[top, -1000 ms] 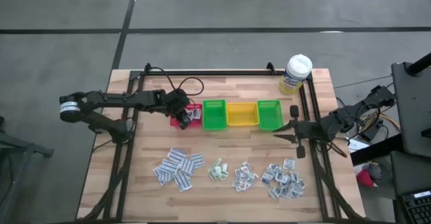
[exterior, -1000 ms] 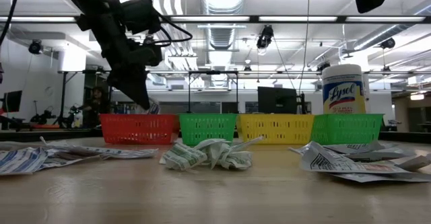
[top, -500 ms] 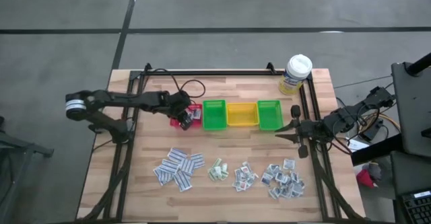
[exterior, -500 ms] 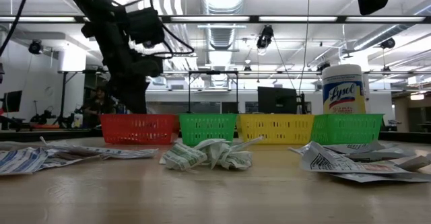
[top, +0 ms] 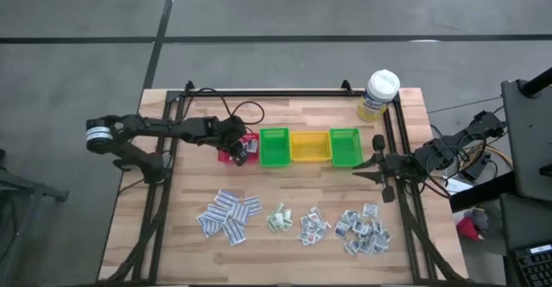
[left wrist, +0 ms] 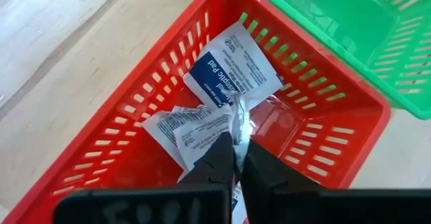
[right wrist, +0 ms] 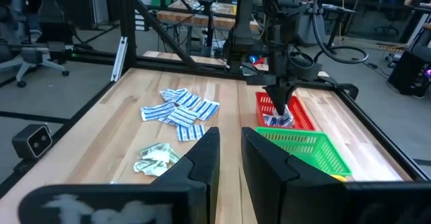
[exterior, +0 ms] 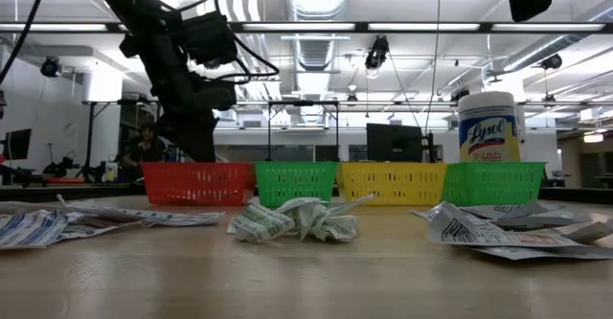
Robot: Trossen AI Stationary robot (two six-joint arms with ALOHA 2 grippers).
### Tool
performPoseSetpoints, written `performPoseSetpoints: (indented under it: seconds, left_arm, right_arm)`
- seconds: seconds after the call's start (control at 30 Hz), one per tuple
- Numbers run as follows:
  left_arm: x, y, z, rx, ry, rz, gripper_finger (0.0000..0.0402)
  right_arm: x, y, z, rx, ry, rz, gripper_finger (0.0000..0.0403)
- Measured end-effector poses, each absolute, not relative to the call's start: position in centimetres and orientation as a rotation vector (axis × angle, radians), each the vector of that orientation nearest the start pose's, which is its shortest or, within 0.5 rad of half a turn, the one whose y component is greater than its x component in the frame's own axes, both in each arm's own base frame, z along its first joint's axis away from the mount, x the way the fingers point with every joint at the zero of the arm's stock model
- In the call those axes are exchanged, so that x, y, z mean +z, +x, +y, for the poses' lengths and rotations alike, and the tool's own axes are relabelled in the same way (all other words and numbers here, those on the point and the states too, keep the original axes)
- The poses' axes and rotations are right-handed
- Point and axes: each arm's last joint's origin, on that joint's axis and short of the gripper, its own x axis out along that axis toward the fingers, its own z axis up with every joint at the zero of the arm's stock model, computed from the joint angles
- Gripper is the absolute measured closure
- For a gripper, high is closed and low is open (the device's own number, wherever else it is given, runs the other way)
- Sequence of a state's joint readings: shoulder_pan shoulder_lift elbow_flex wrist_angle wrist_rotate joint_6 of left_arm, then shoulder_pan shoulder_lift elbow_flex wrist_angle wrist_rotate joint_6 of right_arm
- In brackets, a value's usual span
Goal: Pick & Place First Aid Supplies
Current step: Put the alcohol pad into the red basket
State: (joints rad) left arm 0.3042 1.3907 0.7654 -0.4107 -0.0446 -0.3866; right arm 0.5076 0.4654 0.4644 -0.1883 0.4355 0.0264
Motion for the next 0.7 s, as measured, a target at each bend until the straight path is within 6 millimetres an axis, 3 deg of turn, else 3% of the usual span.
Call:
performPoseSetpoints:
  seconds: [0.37,0.7]
  left_arm:
    - [19.5,23.8,7.7,0.516,-0.427,0.967,0.0278]
    - [25.2,21.6,7.2,0.557,-0.376,0.892,0.0273]
  right_arm:
    - [26.4,11.2,4.8,0.069,-0.061,0.172,0.0344]
    - [26.2,11.2,4.8,0.062,-0.007,0.192,0.0344]
